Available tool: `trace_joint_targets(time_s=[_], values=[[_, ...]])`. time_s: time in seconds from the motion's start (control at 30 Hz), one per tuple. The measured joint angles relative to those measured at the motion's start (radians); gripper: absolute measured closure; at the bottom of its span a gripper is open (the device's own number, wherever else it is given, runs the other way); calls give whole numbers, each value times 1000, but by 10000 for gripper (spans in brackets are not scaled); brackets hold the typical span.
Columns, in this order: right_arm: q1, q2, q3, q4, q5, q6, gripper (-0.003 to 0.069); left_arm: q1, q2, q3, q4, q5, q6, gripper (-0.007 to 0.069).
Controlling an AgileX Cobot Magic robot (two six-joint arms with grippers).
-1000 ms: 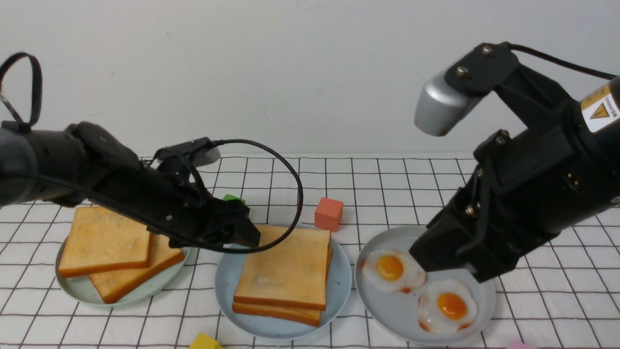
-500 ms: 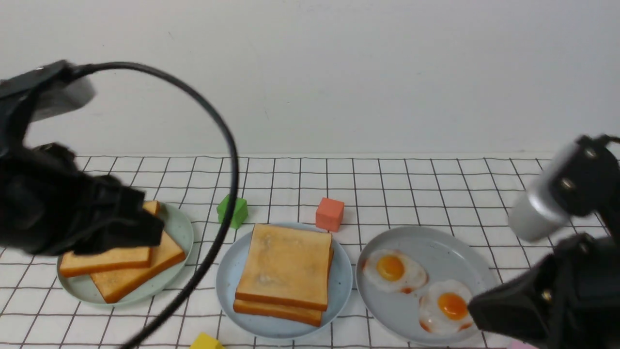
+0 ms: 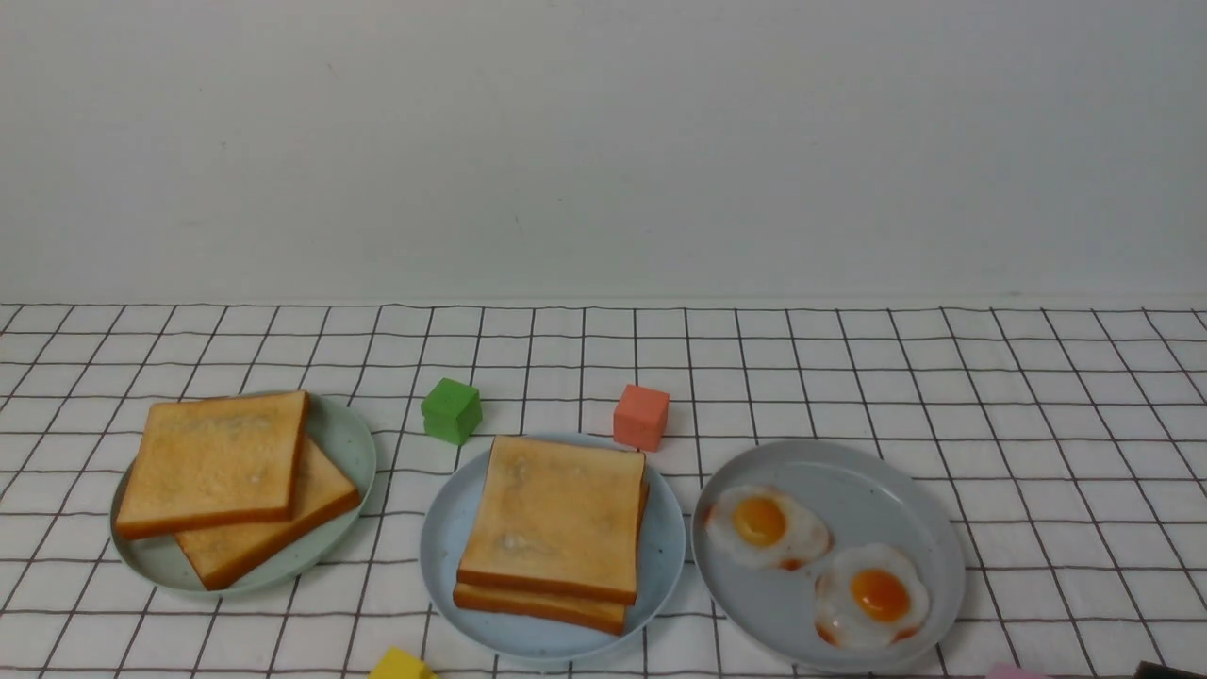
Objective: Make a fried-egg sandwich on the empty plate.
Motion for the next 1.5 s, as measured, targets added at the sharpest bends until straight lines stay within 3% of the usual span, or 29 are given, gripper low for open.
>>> trace_joint_targets(time_s=[0.63, 0.83, 1.33, 1.5], values=[[0, -17, 14, -6, -6, 0, 654, 0, -28, 2, 65, 8, -29, 638], [0, -17, 14, -9, -6, 0, 648, 0, -28, 8, 216, 8, 119, 638], [0, -17, 14, -9, -6, 0, 634, 0, -28, 10, 272, 6, 103, 637], [0, -17, 14, -9, -6, 0, 629, 0, -28, 6, 257, -178, 104, 636]])
